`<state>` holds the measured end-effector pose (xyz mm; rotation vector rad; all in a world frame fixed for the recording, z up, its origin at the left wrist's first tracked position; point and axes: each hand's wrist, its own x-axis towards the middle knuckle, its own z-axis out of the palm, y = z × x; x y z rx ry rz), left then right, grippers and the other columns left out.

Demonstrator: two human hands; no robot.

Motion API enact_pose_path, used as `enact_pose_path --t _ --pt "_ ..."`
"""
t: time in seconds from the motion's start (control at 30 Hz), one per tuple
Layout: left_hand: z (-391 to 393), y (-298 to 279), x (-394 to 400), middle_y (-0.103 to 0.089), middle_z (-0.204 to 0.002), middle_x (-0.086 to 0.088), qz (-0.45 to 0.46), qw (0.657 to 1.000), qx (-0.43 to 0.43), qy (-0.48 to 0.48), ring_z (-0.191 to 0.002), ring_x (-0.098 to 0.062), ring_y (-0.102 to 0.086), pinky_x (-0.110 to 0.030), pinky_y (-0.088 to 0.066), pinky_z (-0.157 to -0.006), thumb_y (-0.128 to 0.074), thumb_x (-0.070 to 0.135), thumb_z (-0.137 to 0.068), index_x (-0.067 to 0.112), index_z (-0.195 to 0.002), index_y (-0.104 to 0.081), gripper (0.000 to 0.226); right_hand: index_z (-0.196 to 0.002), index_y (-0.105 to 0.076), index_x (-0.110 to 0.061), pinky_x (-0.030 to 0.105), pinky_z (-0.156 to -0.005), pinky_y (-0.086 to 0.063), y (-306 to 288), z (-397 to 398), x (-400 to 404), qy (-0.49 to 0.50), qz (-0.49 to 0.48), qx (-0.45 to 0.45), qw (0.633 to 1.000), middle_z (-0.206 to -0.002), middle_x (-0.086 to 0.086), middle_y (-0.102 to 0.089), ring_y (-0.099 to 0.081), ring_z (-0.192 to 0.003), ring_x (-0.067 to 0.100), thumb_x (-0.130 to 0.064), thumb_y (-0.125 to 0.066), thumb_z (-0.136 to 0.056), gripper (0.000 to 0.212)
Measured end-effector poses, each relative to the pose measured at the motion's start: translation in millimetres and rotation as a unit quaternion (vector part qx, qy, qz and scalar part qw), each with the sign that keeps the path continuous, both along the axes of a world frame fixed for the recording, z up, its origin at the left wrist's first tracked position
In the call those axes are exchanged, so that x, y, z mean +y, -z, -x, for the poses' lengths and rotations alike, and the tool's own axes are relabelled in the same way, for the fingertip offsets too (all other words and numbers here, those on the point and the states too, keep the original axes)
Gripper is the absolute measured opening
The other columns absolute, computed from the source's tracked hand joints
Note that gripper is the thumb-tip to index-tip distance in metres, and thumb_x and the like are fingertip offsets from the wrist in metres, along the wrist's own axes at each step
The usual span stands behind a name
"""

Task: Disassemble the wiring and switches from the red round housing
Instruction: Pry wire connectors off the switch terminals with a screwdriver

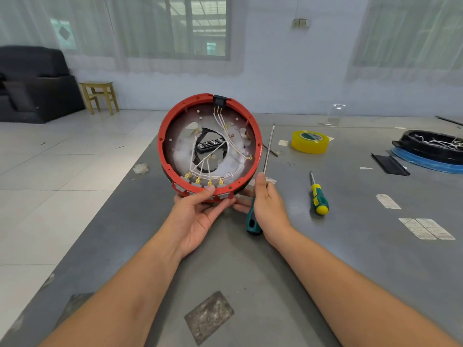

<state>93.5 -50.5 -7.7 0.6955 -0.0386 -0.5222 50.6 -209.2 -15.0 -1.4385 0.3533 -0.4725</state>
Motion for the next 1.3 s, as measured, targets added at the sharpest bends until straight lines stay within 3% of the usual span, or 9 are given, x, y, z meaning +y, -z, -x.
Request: enact_pose_path --t 0.07,0.17,0.3,0.47,0.6,0.77,0.87,1.0,1.3 --pt "-6.1 1.0 4.1 -0.064 -0.136 -0.032 0.005 0.999 -0.005 -0.032 -0.117 -0.053 -0.068 -0.047 -0.066 -0.078 -0.073 -0.008 -0.082 0.008 -0.155 -0.039 0.082 -0.114 -0.052 -0.011 0.031 -0.056 -0.059 -2.6 3.3 -1.4 0.007 0.015 -0.003 1.000 -0.110 0.009 -0.073 -0.076 -0.072 0.024 -0.049 -0.039 -0.107 0.041" --pt "-16.1 2.9 11.3 -0.064 -0.137 -0.026 0.002 0.997 -0.009 -0.076 -0.113 -0.044 -0.073 -0.056 -0.064 -0.084 -0.071 -0.012 -0.086 0.020 -0.151 -0.037 0.080 -0.109 -0.055 -0.009 0.027 -0.045 -0.050 -7.5 13.7 -5.6 0.011 0.031 -0.003 0.999 -0.099 0.001 -0.071 -0.064 -0.054 0.016 -0.039 -0.037 -0.110 0.035" --pt "-28.1 2.8 21.9 -0.065 -0.138 -0.021 -0.011 0.994 -0.028 -0.101 -0.108 -0.038 -0.076 -0.059 -0.063 -0.083 -0.078 -0.008 -0.076 0.024 -0.147 -0.036 0.088 -0.106 -0.060 -0.011 0.028 -0.041 -0.043 -17.3 29.7 -17.3 -0.025 0.080 0.011 0.996 -0.076 0.007 -0.053 -0.043 -0.047 0.013 -0.031 -0.037 -0.111 0.031" --pt "-41.7 5.4 35.0 -0.064 -0.139 -0.019 -0.046 0.991 -0.049 -0.112 -0.106 -0.036 -0.077 -0.057 -0.063 -0.086 -0.073 -0.007 -0.088 0.024 -0.145 -0.036 0.075 -0.097 -0.056 -0.008 0.032 -0.045 -0.038 -22.4 41.6 -29.3 -0.054 0.218 0.062 0.973 -0.067 0.007 -0.044 -0.037 -0.048 0.013 -0.035 -0.035 -0.110 0.037" --pt "-45.8 5.1 40.2 -0.064 -0.135 -0.028 -0.059 0.992 -0.041 -0.105 -0.100 -0.039 -0.078 -0.058 -0.063 -0.086 -0.067 -0.006 -0.093 0.017 -0.148 -0.037 0.067 -0.088 -0.054 -0.026 0.035 -0.060 -0.046 -23.6 47.2 -40.6 -0.055 0.462 0.090 0.881 -0.064 -0.004 -0.056 -0.051 -0.059 0.012 -0.058 -0.027 -0.104 0.045" --pt "-46.1 6.0 40.2 -0.075 -0.105 -0.027 -0.077 0.990 -0.038 -0.109 -0.101 -0.046 -0.076 -0.057 -0.064 -0.082 -0.063 -0.010 -0.088 0.013 -0.147 -0.037 0.068 -0.101 -0.035 -0.036 0.039 -0.054 -0.044 -22.1 46.9 -46.4 -0.061 0.682 0.103 0.721 -0.064 -0.006 -0.048 -0.056 -0.063 0.023 -0.063 -0.011 -0.098 0.036" --pt "-46.1 6.4 43.2 -0.073 -0.111 -0.033 -0.076 0.991 -0.040 -0.099 -0.101 -0.048 -0.075 -0.056 -0.064 -0.080 -0.061 -0.011 -0.087 0.010 -0.149 -0.038 0.070 -0.104 -0.035 -0.034 0.033 -0.049 -0.037 -18.2 47.3 -47.3 -0.041 0.751 0.104 0.651 -0.075 -0.007 -0.050 -0.056 -0.065 0.021 -0.061 -0.005 -0.098 0.040" --pt "-46.4 5.7 48.8 -0.062 -0.126 -0.043 -0.070 0.993 -0.033 -0.085 -0.104 -0.051 -0.074 -0.051 -0.065 -0.079 -0.059 -0.012 -0.085 -0.008 -0.152 -0.037 0.071 -0.103 -0.034 -0.037 0.029 -0.046 -0.026 -15.9 47.1 -45.3 -0.048 0.780 0.122 0.612 -0.092 -0.009 -0.053 -0.055 -0.067 0.018 -0.057 -0.009 -0.102 0.032" --pt "-46.3 9.3 53.5 -0.067 -0.127 -0.037 -0.084 0.992 -0.062 -0.067 -0.111 -0.049 -0.072 -0.060 -0.062 -0.089 -0.061 -0.019 -0.086 -0.002 -0.149 -0.041 0.069 -0.103 -0.036 -0.033 0.034 -0.054 -0.047 -18.1 49.1 -36.8 -0.028 0.793 0.110 0.598 -0.083 -0.006 -0.057 -0.059 -0.070 0.023 -0.055 -0.013 -0.103 0.033"
